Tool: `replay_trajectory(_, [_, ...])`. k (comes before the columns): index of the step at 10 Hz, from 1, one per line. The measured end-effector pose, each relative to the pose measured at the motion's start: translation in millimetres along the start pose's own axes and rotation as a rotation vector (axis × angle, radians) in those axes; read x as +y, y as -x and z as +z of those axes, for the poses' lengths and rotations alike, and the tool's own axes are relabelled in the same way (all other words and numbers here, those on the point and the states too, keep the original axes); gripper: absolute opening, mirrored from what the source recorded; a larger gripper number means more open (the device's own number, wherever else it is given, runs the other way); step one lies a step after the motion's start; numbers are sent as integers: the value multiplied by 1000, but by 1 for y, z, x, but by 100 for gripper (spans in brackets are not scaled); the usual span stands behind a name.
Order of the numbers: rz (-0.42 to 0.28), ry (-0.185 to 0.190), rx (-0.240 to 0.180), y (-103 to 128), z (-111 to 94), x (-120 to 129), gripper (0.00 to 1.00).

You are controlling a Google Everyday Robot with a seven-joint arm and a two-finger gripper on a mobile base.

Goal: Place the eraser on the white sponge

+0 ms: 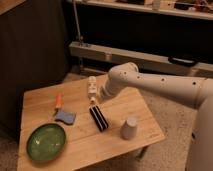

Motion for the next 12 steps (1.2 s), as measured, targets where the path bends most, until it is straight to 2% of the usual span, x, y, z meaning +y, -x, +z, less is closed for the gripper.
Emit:
replay_trajectory(3, [-13, -5, 42, -5, 11, 20, 68])
replay_trajectory(5, [-24, -26, 91, -18, 37, 41, 70])
replay_trajectory(6, [-26, -37, 107, -21, 48, 43, 70])
replay_trajectory(9, [-30, -68, 119, -27, 75, 27, 70])
replay_trajectory(12, [-13, -116, 126, -31, 79, 4, 70])
